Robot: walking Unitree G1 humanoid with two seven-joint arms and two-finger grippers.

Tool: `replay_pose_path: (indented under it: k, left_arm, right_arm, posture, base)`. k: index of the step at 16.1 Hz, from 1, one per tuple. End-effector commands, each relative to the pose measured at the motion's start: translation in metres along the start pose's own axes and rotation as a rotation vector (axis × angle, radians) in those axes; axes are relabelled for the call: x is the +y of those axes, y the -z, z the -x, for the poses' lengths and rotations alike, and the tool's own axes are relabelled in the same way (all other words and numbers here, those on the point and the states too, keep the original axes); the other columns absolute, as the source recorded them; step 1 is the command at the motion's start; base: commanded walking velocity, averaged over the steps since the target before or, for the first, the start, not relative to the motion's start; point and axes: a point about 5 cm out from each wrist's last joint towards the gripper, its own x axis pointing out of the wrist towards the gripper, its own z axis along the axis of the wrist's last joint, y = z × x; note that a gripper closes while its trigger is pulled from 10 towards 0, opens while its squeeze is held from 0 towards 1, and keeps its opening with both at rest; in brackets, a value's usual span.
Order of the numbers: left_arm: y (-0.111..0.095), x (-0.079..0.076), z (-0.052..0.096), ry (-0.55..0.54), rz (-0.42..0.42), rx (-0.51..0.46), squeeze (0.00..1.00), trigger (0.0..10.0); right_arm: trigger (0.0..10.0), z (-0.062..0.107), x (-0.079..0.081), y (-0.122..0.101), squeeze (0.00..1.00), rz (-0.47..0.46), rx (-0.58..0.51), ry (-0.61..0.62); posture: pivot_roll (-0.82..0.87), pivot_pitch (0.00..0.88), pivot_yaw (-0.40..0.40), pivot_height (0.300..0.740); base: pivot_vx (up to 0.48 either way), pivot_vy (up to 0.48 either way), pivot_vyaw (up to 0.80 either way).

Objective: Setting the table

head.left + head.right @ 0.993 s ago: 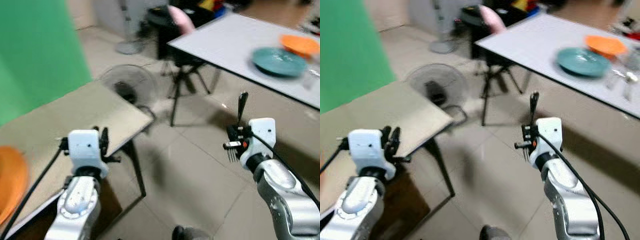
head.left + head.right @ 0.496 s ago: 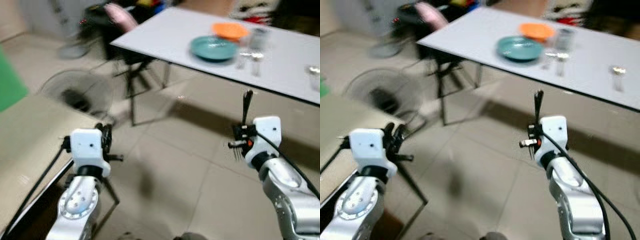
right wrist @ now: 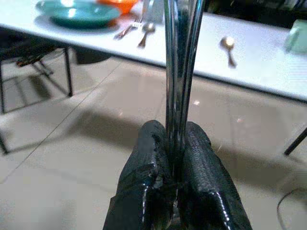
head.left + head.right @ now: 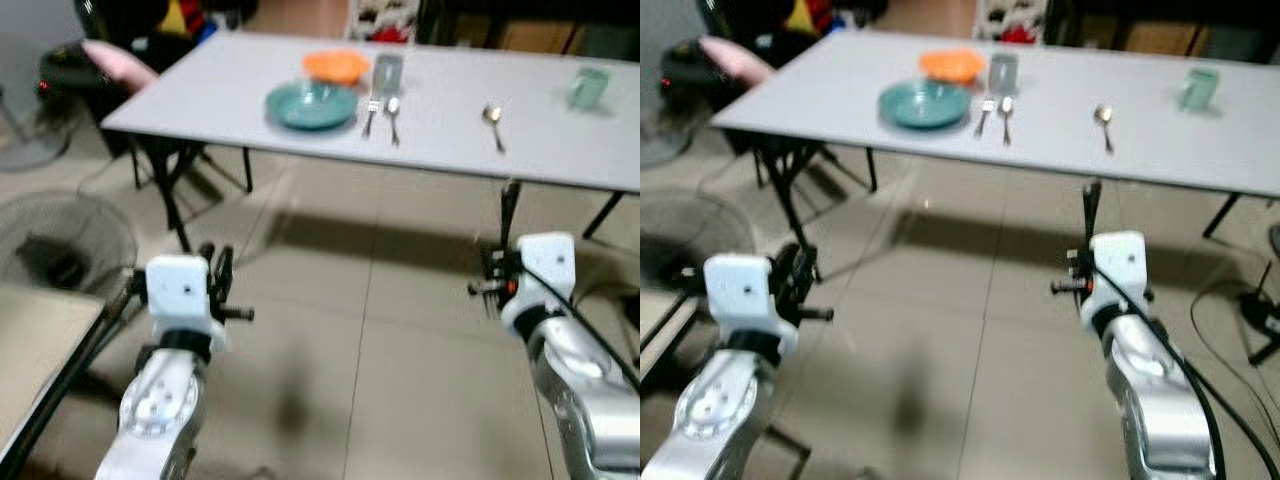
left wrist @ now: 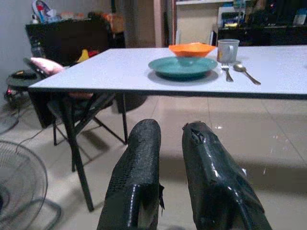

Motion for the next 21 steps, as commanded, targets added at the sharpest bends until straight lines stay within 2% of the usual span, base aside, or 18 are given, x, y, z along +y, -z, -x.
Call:
replay_pose_path:
  k: [1, 5, 14, 21]
  left_arm:
    - [0.002, 0.005, -0.002, -0.006, -0.025, 0.014, 0.0, 10.0]
    - [0.003, 0.009, -0.007, -0.009, -0.025, 0.012, 0.0, 10.0]
    - [0.004, 0.007, -0.01, 0.009, -0.028, 0.011, 0.0, 10.0]
    - [0.006, 0.003, -0.017, 0.034, -0.019, 0.012, 0.0, 10.0]
  right_arm:
    - [10.0, -0.002, 0.002, 0.0, 0.0, -0.001, -0.006, 0.001]
    - [10.0, -0.007, 0.002, -0.003, 0.0, -0.006, -0.025, -0.003]
    - [10.0, -0.009, 0.003, -0.003, 0.0, -0.014, -0.038, -0.004]
    - [10.0, -0.004, 0.002, -0.003, 0.0, -0.014, -0.04, 0.006]
  posture:
    - [-0.09, 0.037, 0.023, 0.74]
    - [-0.09, 0.025, 0.036, 0.74]
    - [-0.09, 0.025, 0.04, 0.74]
    - [-0.13, 0.021, 0.064, 0.74]
  base:
    - [0.398, 0.0, -0.79]
    - [0.398, 0.0, -0.7]
    - [0.398, 0.0, 0.0]
    - [0.4, 0.0, 0.0]
